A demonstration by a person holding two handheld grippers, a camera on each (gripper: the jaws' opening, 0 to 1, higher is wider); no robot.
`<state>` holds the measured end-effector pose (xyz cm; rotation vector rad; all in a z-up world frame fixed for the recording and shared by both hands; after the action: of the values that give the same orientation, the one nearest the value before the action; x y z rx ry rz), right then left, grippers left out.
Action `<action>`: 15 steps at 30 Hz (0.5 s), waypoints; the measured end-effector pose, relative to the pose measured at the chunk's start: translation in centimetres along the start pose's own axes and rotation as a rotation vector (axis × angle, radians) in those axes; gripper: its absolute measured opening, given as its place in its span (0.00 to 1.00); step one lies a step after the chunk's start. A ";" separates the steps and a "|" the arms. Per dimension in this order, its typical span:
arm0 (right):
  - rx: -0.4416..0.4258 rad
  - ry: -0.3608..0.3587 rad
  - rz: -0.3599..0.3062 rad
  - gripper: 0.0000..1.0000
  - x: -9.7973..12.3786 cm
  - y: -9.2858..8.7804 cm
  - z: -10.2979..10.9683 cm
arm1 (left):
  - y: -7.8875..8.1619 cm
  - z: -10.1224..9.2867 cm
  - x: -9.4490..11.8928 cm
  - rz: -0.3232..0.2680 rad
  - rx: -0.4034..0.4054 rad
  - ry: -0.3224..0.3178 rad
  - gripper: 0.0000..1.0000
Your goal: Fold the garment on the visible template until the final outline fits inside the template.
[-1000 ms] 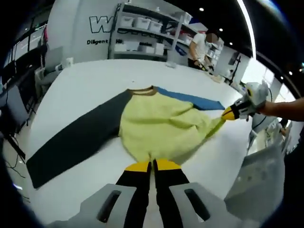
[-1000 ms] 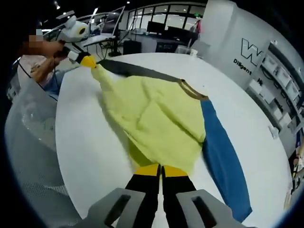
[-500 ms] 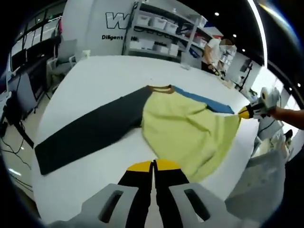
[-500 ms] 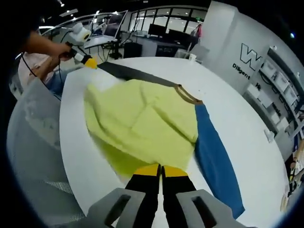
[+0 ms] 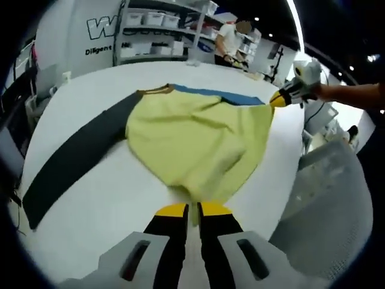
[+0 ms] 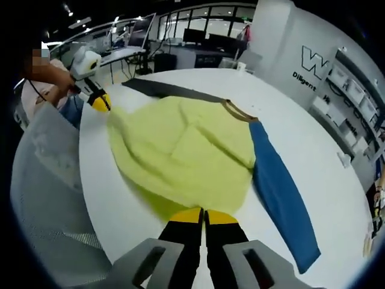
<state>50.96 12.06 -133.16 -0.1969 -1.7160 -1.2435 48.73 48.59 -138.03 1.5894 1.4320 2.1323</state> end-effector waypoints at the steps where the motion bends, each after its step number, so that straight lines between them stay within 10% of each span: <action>1: -0.003 0.000 0.001 0.00 0.0 -0.1 -0.1 | -0.1 0.0 -0.2 0.004 -0.003 0.003 0.12; 15: -0.039 0.009 -0.003 0.00 1.3 -0.9 0.3 | -1.2 -2.0 -1.7 0.113 0.114 -0.107 0.01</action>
<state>49.57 11.34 -132.76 -0.2119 -1.6860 -1.2797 47.39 47.04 -140.02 1.8375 1.4879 2.0206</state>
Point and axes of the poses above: the point that each gripper's makers call its tool centre point, and the gripper's own axes: x roughly backward along the fingers, z roughly to its left, y roughly out of its top, the point moved 5 cm from there along x, roughly backward along the fingers, and after that the axes turned 13 degrees about -x, right-handed, at the moved point
